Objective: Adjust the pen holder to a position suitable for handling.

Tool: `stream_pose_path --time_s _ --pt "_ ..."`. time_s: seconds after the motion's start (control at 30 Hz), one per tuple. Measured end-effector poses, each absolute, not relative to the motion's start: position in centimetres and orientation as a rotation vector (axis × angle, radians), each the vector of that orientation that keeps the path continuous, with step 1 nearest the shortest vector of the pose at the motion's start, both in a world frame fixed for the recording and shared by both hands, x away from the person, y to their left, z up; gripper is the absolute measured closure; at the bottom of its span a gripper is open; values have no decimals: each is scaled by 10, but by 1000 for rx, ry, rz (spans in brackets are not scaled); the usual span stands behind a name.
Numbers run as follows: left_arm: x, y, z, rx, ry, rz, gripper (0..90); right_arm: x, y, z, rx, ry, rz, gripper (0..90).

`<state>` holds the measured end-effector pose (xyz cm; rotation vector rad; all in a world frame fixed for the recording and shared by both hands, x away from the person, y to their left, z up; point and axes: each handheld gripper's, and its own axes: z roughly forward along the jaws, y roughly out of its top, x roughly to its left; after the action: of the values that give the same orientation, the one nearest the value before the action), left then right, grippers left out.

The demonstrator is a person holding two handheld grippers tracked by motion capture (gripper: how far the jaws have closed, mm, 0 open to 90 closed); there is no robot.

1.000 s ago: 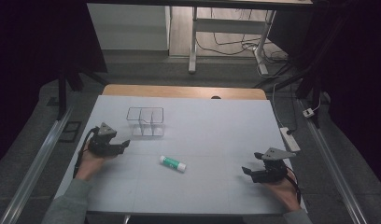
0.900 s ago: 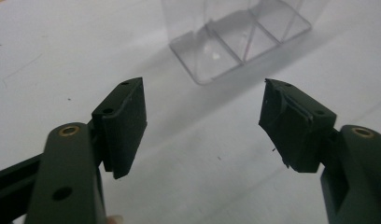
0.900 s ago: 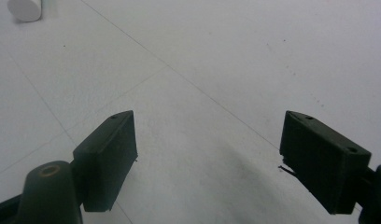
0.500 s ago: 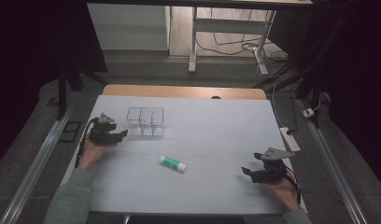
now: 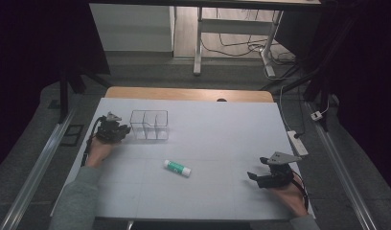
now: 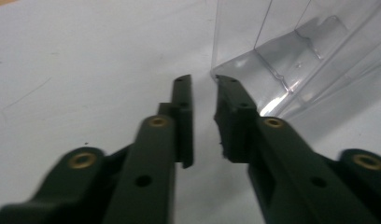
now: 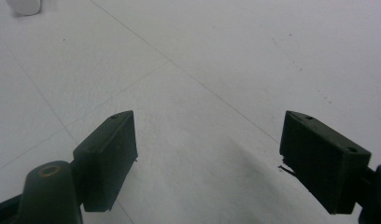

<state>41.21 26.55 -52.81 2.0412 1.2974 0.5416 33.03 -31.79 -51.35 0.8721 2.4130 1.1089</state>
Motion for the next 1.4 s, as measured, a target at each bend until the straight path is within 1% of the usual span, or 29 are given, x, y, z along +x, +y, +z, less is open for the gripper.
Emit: stream_pose_path --time_s 0.03,0.1,0.5,0.6,0.87,1.4 --pt "413 265 -529 2051 1293 541 870 330 -318 -514 871 2417 1103 184" --pt "415 266 -529 2041 1298 533 888 330 -318 -514 872 2416 1106 184" --pt "424 261 -531 2011 1284 471 890 330 -318 -513 871 2412 1105 185" --pt "426 258 -529 2023 1288 484 890 330 -318 -513 869 2412 1104 185" --pt "428 258 -529 2006 1297 468 890 330 -318 -513 870 2407 1105 186" --pt "427 241 -526 2040 1241 447 890 330 -318 -513 871 2414 1101 187"
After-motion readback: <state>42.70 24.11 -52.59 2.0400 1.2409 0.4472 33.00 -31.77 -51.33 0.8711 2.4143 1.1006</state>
